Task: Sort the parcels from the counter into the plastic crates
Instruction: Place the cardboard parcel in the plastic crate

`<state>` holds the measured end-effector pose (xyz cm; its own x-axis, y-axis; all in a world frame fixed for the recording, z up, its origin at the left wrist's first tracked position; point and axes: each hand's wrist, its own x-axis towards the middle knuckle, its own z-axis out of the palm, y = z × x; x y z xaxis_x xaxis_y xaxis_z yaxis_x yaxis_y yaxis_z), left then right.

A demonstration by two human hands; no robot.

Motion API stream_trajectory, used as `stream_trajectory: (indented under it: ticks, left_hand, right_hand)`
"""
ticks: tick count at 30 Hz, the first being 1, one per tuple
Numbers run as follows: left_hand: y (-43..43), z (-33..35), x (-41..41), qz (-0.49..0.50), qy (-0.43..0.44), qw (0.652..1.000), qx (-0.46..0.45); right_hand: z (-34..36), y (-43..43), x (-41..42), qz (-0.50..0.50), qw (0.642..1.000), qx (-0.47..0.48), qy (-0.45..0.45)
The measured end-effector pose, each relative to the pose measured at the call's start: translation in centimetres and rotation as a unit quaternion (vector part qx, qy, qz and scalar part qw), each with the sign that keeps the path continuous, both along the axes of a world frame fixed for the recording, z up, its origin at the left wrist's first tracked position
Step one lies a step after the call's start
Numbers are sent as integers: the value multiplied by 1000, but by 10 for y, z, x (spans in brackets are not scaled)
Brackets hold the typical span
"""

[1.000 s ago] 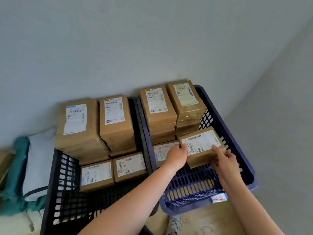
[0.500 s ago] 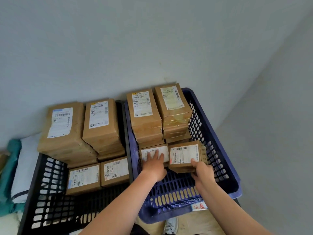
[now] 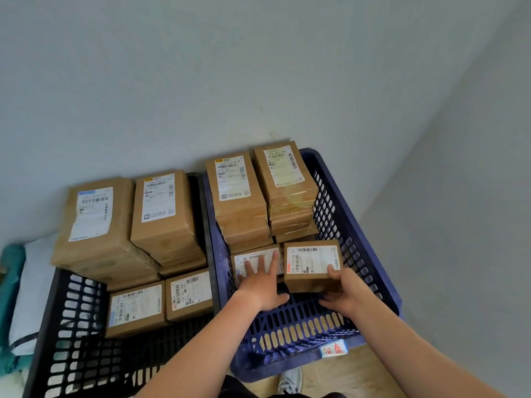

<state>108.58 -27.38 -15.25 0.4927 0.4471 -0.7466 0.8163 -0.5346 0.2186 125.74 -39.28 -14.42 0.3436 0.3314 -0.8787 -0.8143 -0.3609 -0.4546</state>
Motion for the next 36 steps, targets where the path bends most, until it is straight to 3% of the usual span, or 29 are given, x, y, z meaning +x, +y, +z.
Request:
stream_trajectory:
  ticks: [4,14,19,25,28,30,31,34,36]
  left_hand:
    - [4,-4,4,-17,22,1000,-1]
    - [4,-5,3,-45,41,998,16]
    - [11,-8,-1,-50,35,998,1]
    - [14,-8,1,-42,31,998,19]
    - [12,-8,-3,-40,27,998,35]
    - [9,-9,-5,-38,22,998,47]
    - [8,-10,-6,-32,18,998,48]
    - [6,-7,-3,-26,14,998,62]
    - [7,-7,1,-22,10,998,62]
  right_hand:
    - [-12,13,-14,-71,997,10,2]
    - [-28,19,-5,-115,993,-4,24]
    - [-48,49,-13,-27,998,-63,2]
    - [-67,62,-15,70,992,-66,-79]
    - [-55,56,-12,207,971,-85,-78]
    - [-39,51,-5,346,922,-118,-125]
    - [-31,49,-1,409,882,-134,-193]
    - [-21,45,10,539,701,-132,-448]
    - [-23,42,11,626,582,-135,-501]
